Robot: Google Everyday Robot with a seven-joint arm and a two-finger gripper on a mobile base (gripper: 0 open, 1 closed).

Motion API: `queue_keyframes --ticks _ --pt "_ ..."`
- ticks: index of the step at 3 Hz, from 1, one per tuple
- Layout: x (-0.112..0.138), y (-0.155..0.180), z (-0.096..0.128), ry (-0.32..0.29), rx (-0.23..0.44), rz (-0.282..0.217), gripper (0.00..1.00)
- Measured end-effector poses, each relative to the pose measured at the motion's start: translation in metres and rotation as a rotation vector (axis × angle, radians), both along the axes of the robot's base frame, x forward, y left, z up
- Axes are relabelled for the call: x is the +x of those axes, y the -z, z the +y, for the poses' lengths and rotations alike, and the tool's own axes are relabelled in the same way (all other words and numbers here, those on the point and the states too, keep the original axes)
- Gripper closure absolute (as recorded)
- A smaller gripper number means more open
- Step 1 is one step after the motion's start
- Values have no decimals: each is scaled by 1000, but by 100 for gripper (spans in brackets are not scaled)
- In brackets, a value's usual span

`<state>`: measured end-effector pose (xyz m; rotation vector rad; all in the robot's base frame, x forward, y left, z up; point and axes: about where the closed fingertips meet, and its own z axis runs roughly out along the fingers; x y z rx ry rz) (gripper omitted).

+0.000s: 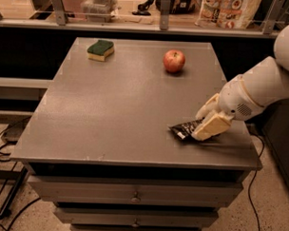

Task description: Move rxbar chocolate near sponge

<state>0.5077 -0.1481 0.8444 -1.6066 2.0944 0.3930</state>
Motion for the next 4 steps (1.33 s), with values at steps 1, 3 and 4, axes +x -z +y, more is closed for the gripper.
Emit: queue_keyframes --ticks 1,3,4 --pt "12 -34 18 -54 58 -70 100" --pt "75 -135 53 -114 210 -312 100" --pt "80 -149 53 -102 222 -343 100"
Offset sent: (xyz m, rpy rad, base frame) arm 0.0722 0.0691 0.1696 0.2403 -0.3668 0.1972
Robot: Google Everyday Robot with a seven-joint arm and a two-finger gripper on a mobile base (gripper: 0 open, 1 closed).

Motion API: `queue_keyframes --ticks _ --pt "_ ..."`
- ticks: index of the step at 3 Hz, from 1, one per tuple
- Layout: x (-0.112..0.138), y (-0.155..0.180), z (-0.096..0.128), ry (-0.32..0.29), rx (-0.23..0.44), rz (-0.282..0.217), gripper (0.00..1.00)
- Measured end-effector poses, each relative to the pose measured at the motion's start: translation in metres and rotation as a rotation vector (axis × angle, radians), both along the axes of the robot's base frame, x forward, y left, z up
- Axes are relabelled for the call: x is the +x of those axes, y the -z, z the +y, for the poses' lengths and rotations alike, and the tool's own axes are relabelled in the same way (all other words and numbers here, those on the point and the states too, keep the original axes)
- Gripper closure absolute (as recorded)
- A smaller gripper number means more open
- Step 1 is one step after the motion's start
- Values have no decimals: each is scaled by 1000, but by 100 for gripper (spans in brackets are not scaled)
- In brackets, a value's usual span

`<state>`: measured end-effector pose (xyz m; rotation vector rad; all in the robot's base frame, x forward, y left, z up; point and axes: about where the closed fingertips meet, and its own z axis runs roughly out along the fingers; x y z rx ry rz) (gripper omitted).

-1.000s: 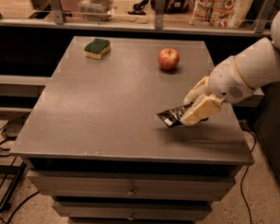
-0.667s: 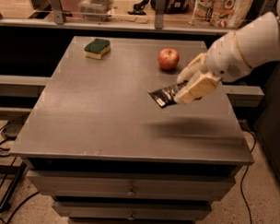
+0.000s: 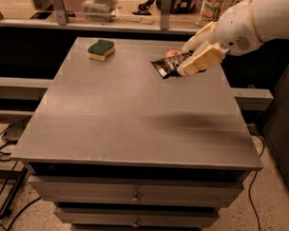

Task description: Move rxbar chocolate near sponge

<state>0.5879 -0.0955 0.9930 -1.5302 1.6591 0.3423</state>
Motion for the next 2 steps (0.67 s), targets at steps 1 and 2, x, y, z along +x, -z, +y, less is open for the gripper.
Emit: queue_keyframes --ticks 1,2 --pt "5 3 3 21 20 0 100" --pt "66 -1 34 57 160 -62 100"
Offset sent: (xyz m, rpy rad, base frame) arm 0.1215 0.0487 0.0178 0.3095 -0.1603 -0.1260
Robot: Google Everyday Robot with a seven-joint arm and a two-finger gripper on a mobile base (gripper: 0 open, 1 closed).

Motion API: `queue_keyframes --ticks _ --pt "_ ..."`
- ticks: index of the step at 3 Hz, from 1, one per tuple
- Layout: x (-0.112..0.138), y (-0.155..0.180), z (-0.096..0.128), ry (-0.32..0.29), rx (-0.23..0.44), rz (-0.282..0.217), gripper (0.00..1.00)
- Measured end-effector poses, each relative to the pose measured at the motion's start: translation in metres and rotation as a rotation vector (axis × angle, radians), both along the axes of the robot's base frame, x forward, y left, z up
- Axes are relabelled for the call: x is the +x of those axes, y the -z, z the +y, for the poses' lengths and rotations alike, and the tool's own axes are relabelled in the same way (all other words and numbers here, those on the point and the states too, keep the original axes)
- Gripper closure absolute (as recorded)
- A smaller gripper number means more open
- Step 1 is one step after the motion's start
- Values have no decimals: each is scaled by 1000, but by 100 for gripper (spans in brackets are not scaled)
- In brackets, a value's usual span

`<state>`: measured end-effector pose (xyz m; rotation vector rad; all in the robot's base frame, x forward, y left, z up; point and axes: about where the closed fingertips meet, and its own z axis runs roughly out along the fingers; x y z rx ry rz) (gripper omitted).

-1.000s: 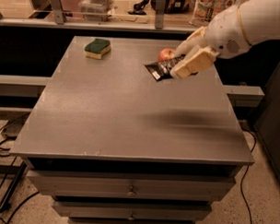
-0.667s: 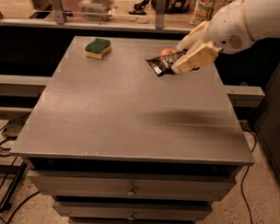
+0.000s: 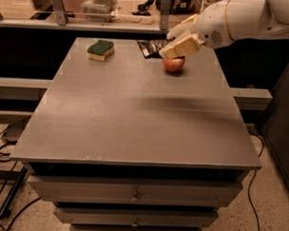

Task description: Move rxbar chocolate near sponge

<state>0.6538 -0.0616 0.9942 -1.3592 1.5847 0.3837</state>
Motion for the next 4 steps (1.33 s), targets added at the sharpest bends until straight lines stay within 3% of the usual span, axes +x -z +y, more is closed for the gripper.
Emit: queue_keyframes --ticks 1,2,3,4 --pt "52 -11 23 22 76 -58 100" --pt "105 -10 47 46 128 -79 100" --pt "152 4 74 63 168 -65 100" --pt "152 4 74 63 168 -65 100"
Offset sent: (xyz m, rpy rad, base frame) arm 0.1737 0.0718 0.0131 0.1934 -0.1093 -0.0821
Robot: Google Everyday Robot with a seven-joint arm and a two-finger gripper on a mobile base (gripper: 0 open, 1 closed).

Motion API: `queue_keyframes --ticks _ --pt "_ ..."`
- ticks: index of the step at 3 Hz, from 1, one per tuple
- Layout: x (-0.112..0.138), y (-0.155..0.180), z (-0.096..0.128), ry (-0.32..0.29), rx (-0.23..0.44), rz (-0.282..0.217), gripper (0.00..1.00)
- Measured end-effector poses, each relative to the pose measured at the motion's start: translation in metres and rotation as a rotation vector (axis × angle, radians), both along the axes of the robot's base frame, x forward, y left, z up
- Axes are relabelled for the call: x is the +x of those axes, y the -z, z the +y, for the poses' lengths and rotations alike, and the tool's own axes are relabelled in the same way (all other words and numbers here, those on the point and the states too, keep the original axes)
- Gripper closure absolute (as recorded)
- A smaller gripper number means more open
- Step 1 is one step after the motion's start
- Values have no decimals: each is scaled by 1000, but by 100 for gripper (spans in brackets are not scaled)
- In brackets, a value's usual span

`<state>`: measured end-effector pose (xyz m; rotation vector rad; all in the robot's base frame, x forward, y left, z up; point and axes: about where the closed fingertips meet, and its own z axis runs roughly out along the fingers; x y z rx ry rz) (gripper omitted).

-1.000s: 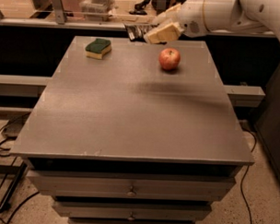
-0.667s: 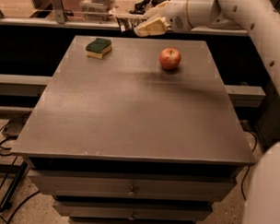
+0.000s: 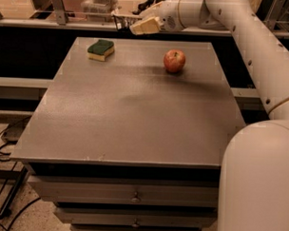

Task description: Move rxbar chocolate near sponge

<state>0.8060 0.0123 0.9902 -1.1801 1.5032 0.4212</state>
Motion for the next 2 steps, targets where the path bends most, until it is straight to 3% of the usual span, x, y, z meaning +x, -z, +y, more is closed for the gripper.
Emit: queue_keyframes --ticks 2 --pt "8 33 34 68 10 68 100"
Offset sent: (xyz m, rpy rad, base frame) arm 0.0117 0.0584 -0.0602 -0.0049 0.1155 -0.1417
